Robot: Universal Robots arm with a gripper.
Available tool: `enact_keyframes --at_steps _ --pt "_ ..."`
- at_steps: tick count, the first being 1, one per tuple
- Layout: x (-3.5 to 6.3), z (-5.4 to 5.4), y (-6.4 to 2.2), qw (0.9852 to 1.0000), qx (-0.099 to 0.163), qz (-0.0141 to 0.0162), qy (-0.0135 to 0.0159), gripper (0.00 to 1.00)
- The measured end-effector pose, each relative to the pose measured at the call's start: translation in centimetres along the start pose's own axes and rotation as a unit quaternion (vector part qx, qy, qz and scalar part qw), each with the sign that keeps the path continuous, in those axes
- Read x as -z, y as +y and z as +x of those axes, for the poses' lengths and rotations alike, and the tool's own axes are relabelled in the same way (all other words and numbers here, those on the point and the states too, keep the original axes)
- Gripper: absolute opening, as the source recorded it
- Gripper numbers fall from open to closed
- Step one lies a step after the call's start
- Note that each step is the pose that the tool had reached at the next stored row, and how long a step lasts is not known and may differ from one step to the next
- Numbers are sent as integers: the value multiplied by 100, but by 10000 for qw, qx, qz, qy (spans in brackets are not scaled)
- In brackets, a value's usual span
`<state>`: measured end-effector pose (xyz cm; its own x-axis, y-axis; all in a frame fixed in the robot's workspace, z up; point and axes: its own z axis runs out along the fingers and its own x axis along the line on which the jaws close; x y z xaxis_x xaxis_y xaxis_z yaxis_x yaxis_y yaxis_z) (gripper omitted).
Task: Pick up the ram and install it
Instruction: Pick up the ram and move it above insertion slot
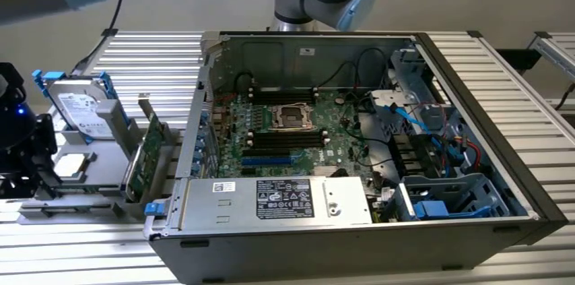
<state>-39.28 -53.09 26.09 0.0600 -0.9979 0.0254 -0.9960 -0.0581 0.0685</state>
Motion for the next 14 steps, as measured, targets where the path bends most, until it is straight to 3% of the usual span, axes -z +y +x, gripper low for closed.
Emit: enact_keyframes --at_steps 2,8,14 --pt "-32 28 0 10000 2 9 -27 30" --pt "-105 61 -3 9999 10 52 -158 30" --pt "-215 79 -9 9998 10 55 -167 30"
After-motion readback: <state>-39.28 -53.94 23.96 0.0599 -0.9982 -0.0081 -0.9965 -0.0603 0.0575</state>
